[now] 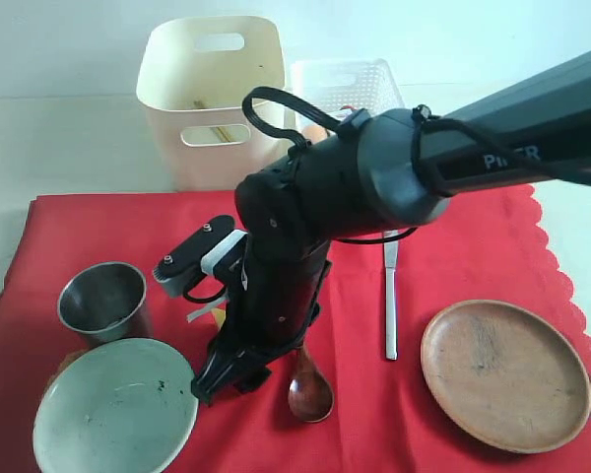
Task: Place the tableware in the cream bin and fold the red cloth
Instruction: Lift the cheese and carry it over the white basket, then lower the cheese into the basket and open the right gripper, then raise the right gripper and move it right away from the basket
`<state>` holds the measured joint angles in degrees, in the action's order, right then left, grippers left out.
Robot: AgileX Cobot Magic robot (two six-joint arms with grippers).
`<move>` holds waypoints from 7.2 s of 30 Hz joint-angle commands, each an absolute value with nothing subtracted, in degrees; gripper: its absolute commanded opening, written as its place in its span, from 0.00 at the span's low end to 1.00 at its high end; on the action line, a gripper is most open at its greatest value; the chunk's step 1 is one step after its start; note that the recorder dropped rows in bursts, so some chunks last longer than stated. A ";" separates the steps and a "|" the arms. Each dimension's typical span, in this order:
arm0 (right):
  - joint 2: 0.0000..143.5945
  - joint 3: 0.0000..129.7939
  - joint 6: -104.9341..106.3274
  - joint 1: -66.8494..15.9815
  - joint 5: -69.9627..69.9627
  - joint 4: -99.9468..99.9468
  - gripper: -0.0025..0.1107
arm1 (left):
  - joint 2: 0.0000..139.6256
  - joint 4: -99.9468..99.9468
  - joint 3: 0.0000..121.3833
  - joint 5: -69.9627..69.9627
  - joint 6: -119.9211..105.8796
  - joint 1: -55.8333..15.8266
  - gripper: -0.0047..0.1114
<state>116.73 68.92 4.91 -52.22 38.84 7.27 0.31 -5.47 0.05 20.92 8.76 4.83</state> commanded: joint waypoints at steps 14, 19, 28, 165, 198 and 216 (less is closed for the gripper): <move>112.70 69.08 4.45 -52.23 40.39 7.35 0.02 | 0.00 -5.33 0.00 20.34 8.95 4.67 0.69; 107.84 69.08 4.45 -52.23 40.39 7.35 0.02 | 0.00 -5.33 0.00 20.34 8.95 4.67 0.69; 101.42 72.15 4.45 -52.23 43.69 6.31 0.02 | 0.00 -5.33 0.00 20.34 8.95 4.67 0.69; 86.15 86.95 6.38 -18.71 58.59 23.55 0.71 | 0.00 -5.33 0.00 20.34 8.95 4.67 0.69; 78.60 63.10 42.09 -18.71 63.24 50.45 0.71 | 0.00 -5.33 0.00 20.34 8.95 4.67 0.69; 78.60 63.10 30.93 -18.71 60.19 32.97 0.71 | 0.00 -5.33 0.00 20.45 8.95 4.67 0.69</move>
<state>79.05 63.39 33.92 -18.94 61.65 35.29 0.31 -5.47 0.05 20.92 8.76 4.83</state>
